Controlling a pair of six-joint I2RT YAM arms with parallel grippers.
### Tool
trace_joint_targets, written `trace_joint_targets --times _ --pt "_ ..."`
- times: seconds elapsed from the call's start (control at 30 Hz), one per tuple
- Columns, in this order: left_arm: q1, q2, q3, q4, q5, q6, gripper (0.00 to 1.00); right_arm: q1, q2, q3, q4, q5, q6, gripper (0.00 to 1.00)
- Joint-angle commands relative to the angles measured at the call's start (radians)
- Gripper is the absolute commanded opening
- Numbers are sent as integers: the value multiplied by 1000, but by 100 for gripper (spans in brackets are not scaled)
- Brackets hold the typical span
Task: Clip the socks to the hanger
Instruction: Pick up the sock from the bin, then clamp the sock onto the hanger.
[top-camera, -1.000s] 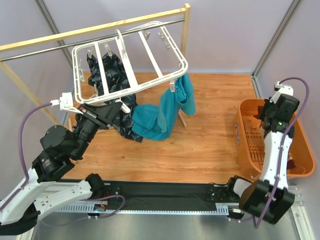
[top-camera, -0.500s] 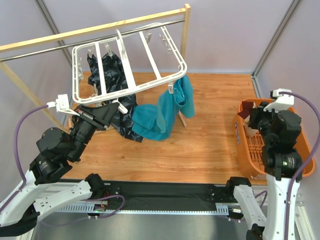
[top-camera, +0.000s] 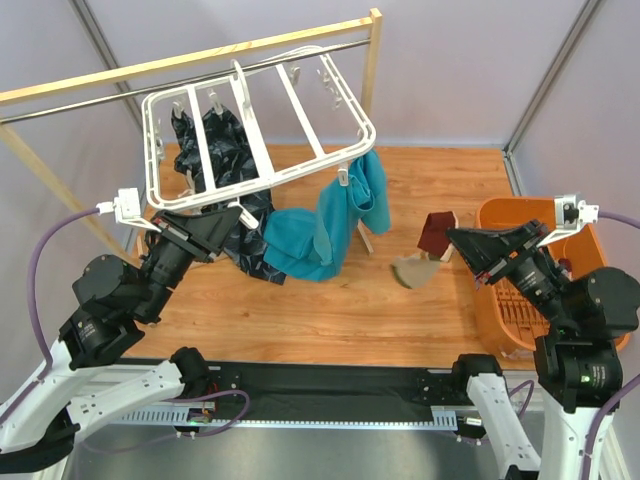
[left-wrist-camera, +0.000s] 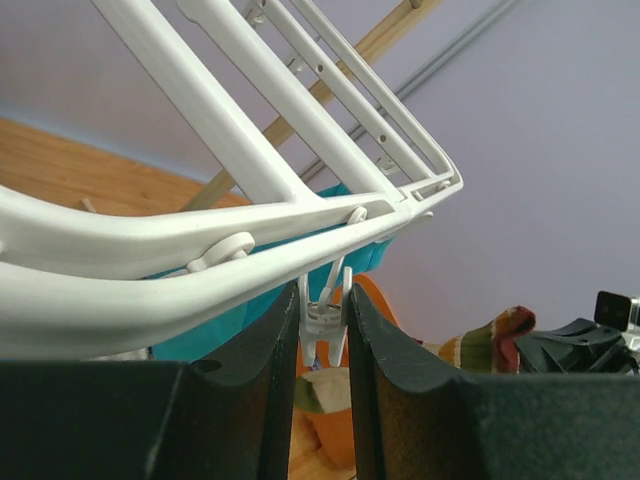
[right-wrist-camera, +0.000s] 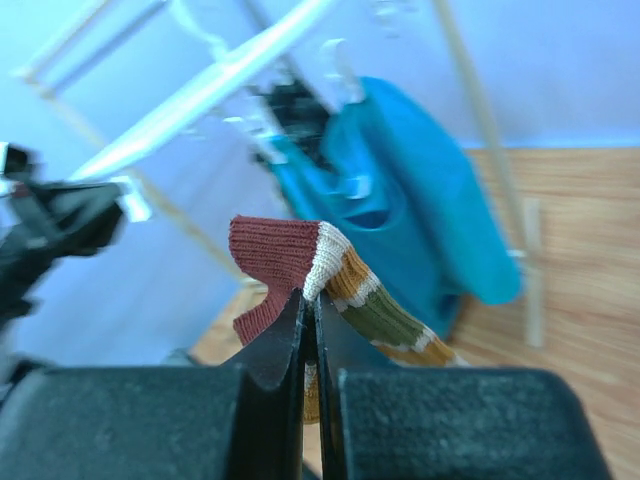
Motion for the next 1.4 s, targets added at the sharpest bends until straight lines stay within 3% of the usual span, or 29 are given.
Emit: trace_joint_targets --times 0.0,0.13,0.33,0.5,0.63,0.73,1.0,1.37 --pt "-4 8 23 -28 75 -11 0 58 -27 -59 178 -176 257 0" --pt "-4 19 32 -28 92 -3 0 131 -28 -97 177 -157 216 0" --pt "-4 48 45 -34 81 -19 0 351 75 -142 188 -67 103 0" --pt "-4 74 45 -27 92 -48 0 594 182 -169 350 62 129 0" --pt "-4 80 45 -33 89 -60 0 869 301 -97 344 281 32 0" --pt "-4 67 37 -31 83 -60 0 953 399 -33 364 338 15 0" --pt "-4 47 28 -34 78 -49 0 1000 581 102 372 380 40 0" --pt "-4 30 31 -39 84 -48 0 1000 696 214 335 415 37 0"
